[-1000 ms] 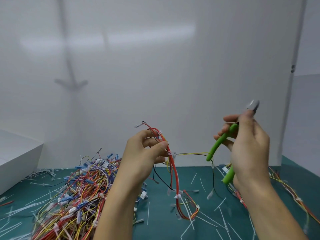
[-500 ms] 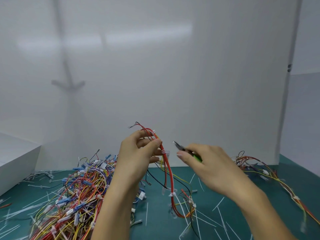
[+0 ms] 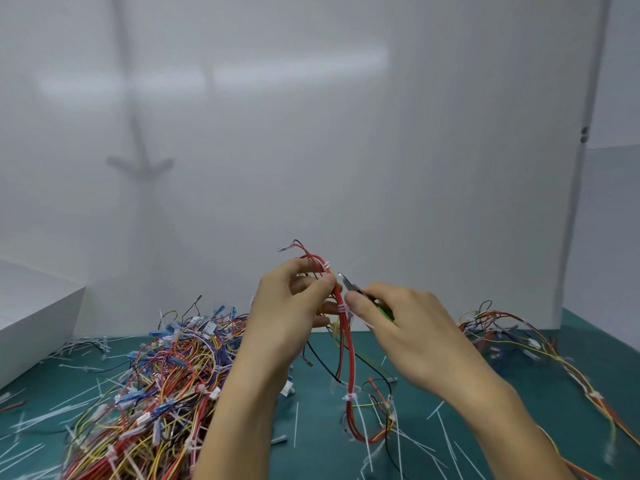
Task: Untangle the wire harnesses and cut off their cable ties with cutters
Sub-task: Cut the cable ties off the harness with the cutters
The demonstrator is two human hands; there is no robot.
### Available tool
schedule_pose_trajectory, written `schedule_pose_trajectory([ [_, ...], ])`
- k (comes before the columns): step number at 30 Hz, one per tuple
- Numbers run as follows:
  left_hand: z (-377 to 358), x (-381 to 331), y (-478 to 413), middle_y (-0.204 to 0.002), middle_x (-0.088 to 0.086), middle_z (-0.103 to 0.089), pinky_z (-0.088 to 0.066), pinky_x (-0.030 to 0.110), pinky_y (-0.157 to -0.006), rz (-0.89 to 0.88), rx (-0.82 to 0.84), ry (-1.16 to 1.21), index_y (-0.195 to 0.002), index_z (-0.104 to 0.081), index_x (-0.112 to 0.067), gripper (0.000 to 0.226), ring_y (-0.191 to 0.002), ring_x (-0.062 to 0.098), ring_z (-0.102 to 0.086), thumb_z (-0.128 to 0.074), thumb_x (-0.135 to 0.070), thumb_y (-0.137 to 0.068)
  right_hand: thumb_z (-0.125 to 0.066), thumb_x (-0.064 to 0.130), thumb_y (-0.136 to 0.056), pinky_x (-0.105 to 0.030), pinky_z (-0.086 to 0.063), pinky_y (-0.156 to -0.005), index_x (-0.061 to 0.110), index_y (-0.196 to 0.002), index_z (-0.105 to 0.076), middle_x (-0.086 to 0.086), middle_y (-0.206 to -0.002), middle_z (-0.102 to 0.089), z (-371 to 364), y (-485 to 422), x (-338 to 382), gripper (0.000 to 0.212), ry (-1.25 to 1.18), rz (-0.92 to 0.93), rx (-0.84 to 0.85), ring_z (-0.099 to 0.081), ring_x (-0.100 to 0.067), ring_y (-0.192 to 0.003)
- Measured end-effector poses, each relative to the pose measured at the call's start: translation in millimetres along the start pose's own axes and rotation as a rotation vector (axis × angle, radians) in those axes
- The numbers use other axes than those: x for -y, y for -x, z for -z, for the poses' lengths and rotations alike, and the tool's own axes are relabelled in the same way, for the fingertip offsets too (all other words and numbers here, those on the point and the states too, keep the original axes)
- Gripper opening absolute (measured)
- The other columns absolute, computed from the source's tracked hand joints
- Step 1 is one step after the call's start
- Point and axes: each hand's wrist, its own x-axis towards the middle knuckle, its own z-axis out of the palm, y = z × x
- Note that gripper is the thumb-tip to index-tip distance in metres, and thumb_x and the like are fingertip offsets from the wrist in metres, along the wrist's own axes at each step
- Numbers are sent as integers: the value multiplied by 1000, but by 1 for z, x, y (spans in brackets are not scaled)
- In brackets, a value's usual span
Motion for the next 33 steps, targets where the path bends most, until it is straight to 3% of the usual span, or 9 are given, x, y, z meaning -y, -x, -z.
schedule_pose_trajectory([
  [4,-1,0,0,-80,-3,-77,-59,23,-61,-10,14,-5,-101,-65,-17,7,-70,15,-75,-63,-15,-95,-34,67,-92,-31,-34,-55,27,-84,-62,2,-60,-51,2,0,0,50,19,-8,-3,-45,-12,-57],
  [13,-1,0,0,-83,3,-75,-56,23,-59,-47,-15,-51,-95,-67,-21,13,-66,14,-74,-67,-9,-90,-35,65,-92,-30,-32,-54,23,-68,-56,-3,-61,-53,4,0,0,52,-8,-12,43,-41,-12,-54],
  [17,0,0,1,-74,-7,-73,-56,23,-60,-61,5,-85,-99,-66,-20,14,-64,11,-72,-68,-10,-89,-36,61,-95,-27,-30,-52,17,-74,-62,0,-58,-49,5,1,-1,55,-21,-14,86,-38,-9,-50],
  [25,2,1,0,-71,-12,-72,-56,19,-57,-89,-12,-156,-95,-64,-26,19,-62,7,-72,-69,-8,-89,-37,60,-96,-24,-36,-54,25,-67,-59,10,-49,-51,2,1,2,50,-73,-39,111,-44,-5,-47],
  [29,1,1,0,-73,-15,-72,-57,31,-67,-123,-49,-241,-90,-62,-32,21,-64,7,-72,-71,-13,-89,-36,59,-97,-32,-38,-56,20,-68,-58,0,-56,-52,-1,1,3,54,-57,-30,101,-44,-11,-51],
  [33,0,0,-1,-74,-10,-73,-59,47,-79,-139,-115,-277,-87,-62,-33,18,-66,8,-72,-72,-17,-87,-33,61,-97,-34,-30,-54,22,-61,-45,0,-54,-42,-8,1,7,55,-16,-36,28,-38,-17,-54],
])
